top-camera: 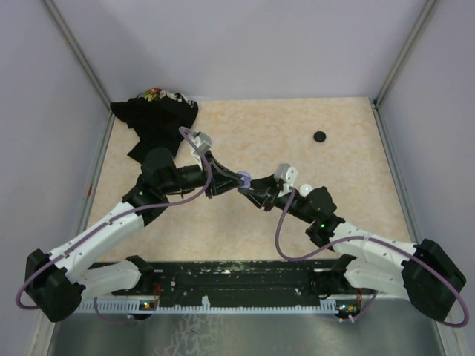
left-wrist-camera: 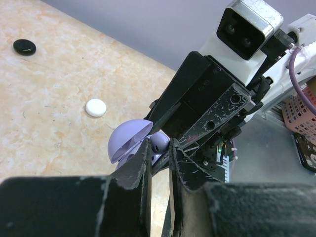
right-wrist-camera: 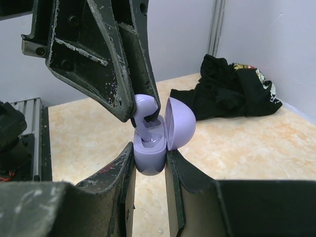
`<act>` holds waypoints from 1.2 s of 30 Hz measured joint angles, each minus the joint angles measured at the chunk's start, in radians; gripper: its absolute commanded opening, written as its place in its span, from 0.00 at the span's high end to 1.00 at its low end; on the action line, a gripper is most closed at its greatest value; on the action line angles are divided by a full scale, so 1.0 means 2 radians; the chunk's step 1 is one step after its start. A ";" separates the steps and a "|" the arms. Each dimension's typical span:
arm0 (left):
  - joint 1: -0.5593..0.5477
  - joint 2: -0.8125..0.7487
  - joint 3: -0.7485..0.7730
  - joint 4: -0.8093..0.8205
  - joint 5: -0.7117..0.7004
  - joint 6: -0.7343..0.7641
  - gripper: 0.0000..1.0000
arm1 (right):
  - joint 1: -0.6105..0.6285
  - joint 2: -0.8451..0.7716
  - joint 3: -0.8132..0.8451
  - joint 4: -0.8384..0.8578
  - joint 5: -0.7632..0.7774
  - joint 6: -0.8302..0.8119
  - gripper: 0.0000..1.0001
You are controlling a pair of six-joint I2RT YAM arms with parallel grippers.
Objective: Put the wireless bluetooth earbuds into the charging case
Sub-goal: Place the earbud in the charging case.
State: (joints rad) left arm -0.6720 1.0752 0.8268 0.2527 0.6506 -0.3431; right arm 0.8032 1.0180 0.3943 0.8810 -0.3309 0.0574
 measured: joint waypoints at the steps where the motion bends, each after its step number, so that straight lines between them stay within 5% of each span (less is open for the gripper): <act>1: 0.000 0.000 0.002 -0.004 -0.002 0.000 0.93 | 0.000 0.000 0.000 0.000 0.000 0.000 1.00; 23: 0.000 0.018 0.040 -0.087 -0.030 0.000 0.90 | 0.000 0.011 0.000 -0.009 0.012 0.003 1.00; 36: -0.003 0.022 0.055 -0.123 -0.059 0.000 0.74 | 0.000 0.012 -0.001 -0.015 0.017 0.008 1.00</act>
State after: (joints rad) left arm -0.6781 1.1187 0.9360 0.0059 0.5335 -0.3439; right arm 0.8028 1.0424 0.3923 0.8509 -0.2966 0.0742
